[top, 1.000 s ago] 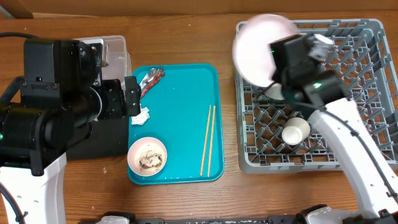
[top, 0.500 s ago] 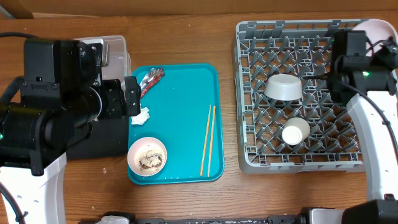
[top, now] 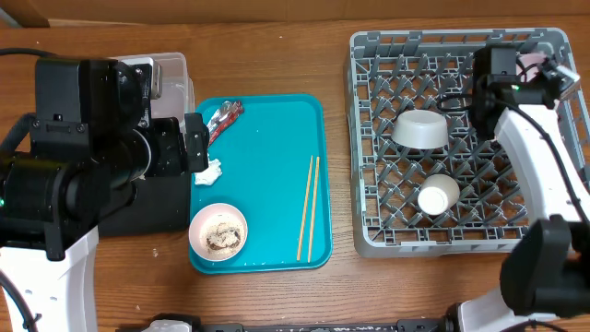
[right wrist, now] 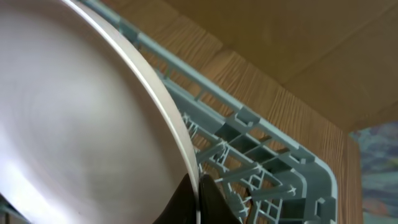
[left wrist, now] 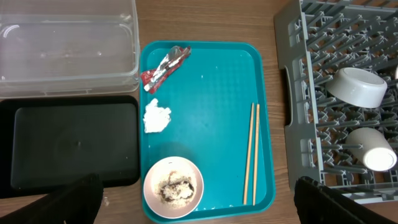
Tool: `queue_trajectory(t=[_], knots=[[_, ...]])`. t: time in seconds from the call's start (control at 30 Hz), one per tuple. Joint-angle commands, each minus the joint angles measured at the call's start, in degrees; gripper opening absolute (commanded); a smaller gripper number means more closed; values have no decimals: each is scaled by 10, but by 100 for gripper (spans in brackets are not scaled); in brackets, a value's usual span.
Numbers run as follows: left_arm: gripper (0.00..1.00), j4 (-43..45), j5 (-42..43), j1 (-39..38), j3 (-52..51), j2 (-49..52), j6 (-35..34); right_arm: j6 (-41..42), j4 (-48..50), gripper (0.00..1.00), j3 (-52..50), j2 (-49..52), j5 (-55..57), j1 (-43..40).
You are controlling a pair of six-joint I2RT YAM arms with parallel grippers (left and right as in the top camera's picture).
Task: Sort waste into correct bins and load items into the dishwasher
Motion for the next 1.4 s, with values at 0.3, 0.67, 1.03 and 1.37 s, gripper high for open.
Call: queue_trajectory(t=[0.3, 0.67, 1.03, 1.37], knots=[[100, 1, -4, -1, 4, 2, -10, 0, 24, 43, -2, 12, -14, 58], [100, 1, -4, -1, 4, 2, -10, 0, -39, 63, 47, -37, -121, 81], [100, 1, -4, -1, 4, 2, -10, -152, -29, 51, 67, -120, -477, 224], [100, 1, -4, -1, 4, 2, -10, -145, -31, 58, 18, -80, -518, 391]])
